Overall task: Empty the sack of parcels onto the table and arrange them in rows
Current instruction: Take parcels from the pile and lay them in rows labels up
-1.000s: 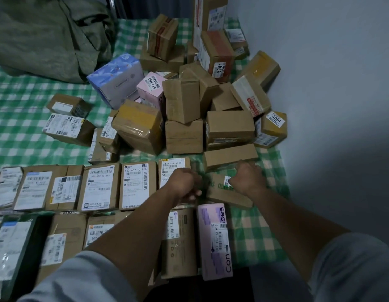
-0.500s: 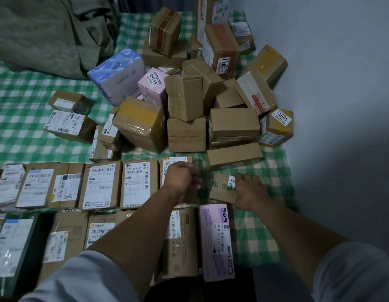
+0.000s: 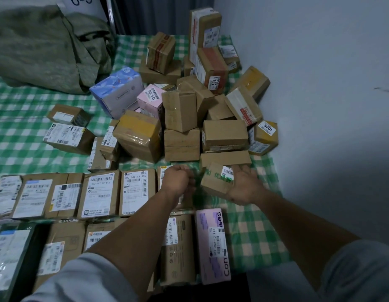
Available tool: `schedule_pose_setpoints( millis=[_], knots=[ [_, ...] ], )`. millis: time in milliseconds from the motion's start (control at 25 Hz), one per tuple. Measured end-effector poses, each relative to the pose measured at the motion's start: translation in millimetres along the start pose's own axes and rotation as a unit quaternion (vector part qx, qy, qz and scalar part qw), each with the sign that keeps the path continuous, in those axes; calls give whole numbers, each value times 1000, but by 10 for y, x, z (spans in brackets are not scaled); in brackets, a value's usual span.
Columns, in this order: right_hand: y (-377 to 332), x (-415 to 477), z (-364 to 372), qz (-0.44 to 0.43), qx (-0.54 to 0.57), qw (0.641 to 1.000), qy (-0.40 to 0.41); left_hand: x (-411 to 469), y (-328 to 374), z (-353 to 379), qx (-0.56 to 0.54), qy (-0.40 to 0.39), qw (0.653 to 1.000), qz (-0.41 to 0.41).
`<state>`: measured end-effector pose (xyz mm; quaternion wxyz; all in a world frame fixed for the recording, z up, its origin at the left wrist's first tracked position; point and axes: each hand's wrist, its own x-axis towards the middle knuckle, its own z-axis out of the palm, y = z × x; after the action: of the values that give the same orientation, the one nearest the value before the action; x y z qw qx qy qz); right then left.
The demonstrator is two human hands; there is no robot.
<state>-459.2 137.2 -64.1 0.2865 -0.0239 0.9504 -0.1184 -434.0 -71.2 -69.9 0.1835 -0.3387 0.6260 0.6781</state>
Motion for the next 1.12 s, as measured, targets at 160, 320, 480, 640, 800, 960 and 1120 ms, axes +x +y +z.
schedule_pose_setpoints(
  millis=[160,320,480,640,800,960,1120],
  knots=[
    [-234,-81,-138,-35,37,999,-1,-85,64,-24,-5,-39,999,-21],
    [-444,-88,-207,-85,84,992,-28,-147,97,-119,-8,-37,999,-29],
    [-478,135,-404,-31,196,978,61,-149,144,-388,-99,49,994,-9],
    [-503,455,-659,-43,-1,979,199,-162,213,-689,-138,126,982,20],
    [-519,730,-705,-63,-114,977,167,-67,250,-828,-88,202,975,31],
    [-461,883,-686,-73,-147,975,148,54,160,-869,38,310,950,11],
    [-483,923,-700,-62,-168,972,153,51,137,-861,60,346,936,-8]
  ],
)
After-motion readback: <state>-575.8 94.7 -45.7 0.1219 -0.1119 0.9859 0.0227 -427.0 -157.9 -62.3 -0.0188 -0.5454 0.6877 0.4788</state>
